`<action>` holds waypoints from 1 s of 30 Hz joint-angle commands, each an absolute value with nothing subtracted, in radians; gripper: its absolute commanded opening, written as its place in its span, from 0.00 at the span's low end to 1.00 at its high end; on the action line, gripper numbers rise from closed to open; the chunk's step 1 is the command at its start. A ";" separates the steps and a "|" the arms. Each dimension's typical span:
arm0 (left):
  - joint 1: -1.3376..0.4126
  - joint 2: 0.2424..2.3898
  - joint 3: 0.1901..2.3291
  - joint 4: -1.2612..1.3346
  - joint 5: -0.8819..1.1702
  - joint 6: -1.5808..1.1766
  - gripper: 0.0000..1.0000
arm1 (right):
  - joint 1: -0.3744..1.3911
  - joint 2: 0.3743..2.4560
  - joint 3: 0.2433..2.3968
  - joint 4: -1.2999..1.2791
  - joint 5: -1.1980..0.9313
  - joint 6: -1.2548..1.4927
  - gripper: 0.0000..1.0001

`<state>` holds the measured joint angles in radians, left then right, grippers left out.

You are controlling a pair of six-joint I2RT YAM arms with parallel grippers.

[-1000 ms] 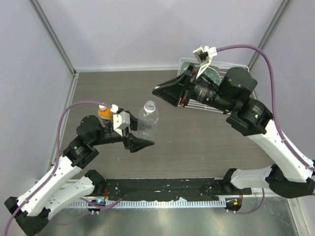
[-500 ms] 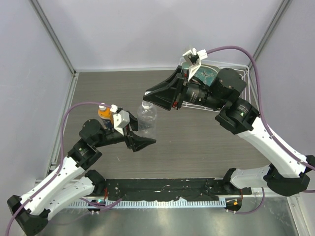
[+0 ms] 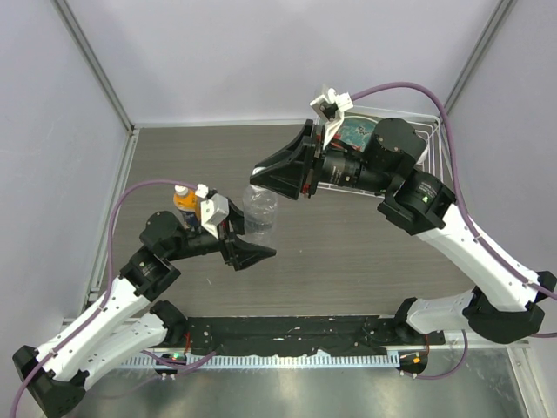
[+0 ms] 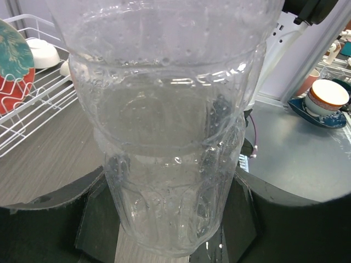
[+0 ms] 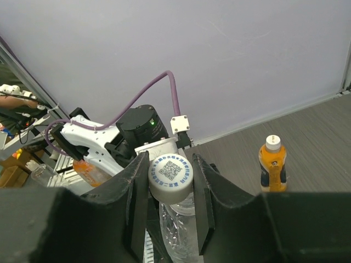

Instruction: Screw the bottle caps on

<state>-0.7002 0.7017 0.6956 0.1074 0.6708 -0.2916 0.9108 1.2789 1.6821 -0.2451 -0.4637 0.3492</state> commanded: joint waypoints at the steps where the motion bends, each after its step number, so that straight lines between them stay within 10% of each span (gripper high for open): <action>1: -0.698 0.687 0.709 0.144 0.707 -0.311 0.20 | 0.917 1.289 1.746 -0.296 -0.443 0.272 0.01; 30: -0.678 0.675 0.726 0.176 0.704 -0.307 0.15 | 0.917 1.359 1.734 -0.460 -0.554 0.175 0.01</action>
